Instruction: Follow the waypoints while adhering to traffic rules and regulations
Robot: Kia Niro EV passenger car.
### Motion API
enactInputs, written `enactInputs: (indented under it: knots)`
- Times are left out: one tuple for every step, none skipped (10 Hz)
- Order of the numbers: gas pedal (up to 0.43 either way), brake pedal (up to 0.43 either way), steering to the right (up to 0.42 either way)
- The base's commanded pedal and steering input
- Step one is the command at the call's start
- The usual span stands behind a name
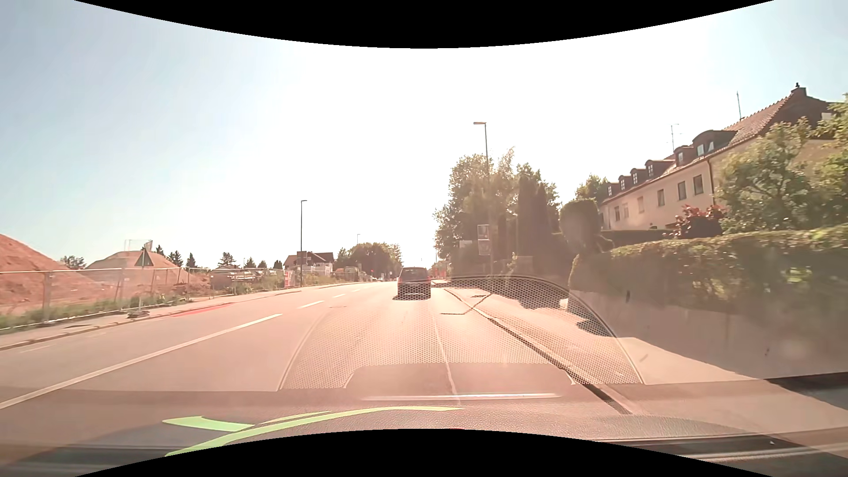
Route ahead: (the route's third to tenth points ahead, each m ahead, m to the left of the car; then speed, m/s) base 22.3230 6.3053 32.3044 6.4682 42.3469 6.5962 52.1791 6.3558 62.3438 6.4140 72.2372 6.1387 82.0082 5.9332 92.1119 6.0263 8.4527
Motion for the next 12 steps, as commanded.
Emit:
enactInputs:
  knots:
    - [0.110,0.000,-0.001]
    - [0.110,0.000,-0.001]
    - [0.110,0.000,-0.001]
    - [0.110,0.000,-0.001]
    - [0.110,0.000,0.000]
    - [0.110,0.000,-0.001]
    - [0.110,0.000,-0.001]
    - [0.110,0.000,-0.001]
    - [0.110,0.000,-0.001]
    - [0.110,0.000,-0.001]
    - [0.110,0.000,-0.001]
    - [0.110,0.000,-0.001]
